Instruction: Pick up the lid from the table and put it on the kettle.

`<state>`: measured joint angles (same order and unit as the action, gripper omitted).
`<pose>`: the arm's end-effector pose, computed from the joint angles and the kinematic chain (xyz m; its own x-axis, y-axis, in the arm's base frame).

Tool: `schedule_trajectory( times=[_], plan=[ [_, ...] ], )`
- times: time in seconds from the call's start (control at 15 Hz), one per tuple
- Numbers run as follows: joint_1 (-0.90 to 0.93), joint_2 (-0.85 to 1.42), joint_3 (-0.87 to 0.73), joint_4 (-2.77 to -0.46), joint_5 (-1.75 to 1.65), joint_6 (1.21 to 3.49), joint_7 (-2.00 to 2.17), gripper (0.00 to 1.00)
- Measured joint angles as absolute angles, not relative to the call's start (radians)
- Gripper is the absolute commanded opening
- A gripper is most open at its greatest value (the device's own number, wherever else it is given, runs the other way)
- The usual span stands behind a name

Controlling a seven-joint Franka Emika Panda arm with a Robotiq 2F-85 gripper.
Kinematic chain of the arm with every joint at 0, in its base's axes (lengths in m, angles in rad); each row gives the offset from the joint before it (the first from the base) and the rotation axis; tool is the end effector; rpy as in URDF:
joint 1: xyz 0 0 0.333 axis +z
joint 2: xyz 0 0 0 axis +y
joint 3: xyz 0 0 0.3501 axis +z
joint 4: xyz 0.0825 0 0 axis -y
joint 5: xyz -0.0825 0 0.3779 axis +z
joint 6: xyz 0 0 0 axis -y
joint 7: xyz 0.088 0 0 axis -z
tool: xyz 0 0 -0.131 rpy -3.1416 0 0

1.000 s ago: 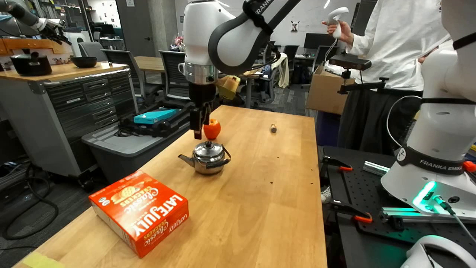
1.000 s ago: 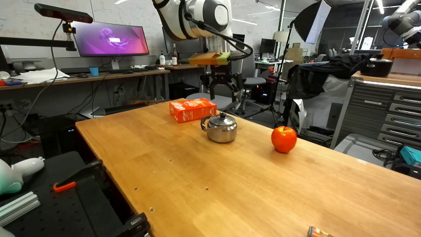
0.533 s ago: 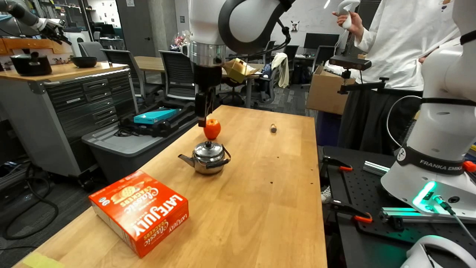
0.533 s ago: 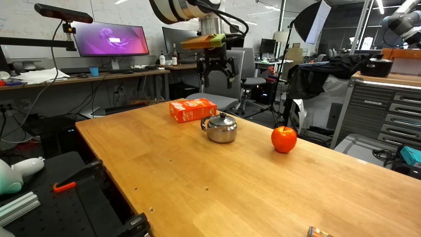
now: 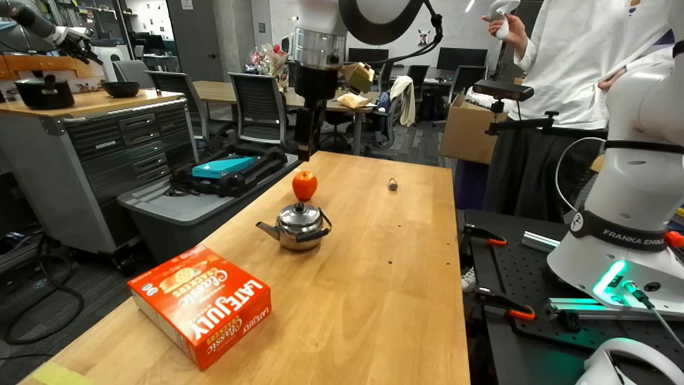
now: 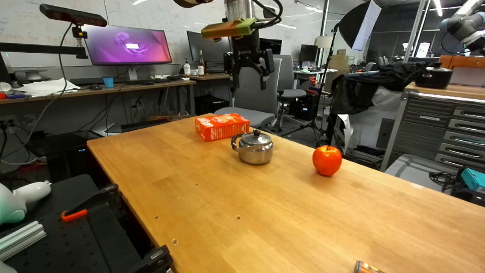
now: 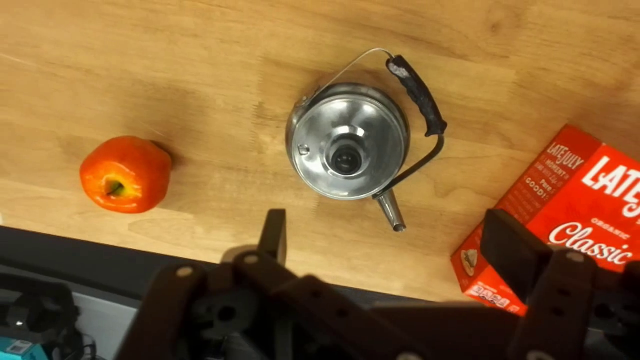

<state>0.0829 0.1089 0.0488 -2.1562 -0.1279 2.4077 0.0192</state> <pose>0.5646 0.0715 0.3767 0.9690 0.2036 0.1398 0.1924 -0.9772 0.0901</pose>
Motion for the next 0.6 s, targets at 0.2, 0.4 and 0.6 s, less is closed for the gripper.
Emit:
schedule_trajectory(
  times=[0.2,0.4,0.6],
  plan=[
    [0.072,0.076,0.045,-2.168,-0.126,2.377,0.019,1.0],
    [0.059,0.051,0.041,-2.168,-0.125,2.338,0.007,1.0],
    [0.046,0.033,0.034,-2.161,-0.124,2.319,-0.006,1.0]
  ],
)
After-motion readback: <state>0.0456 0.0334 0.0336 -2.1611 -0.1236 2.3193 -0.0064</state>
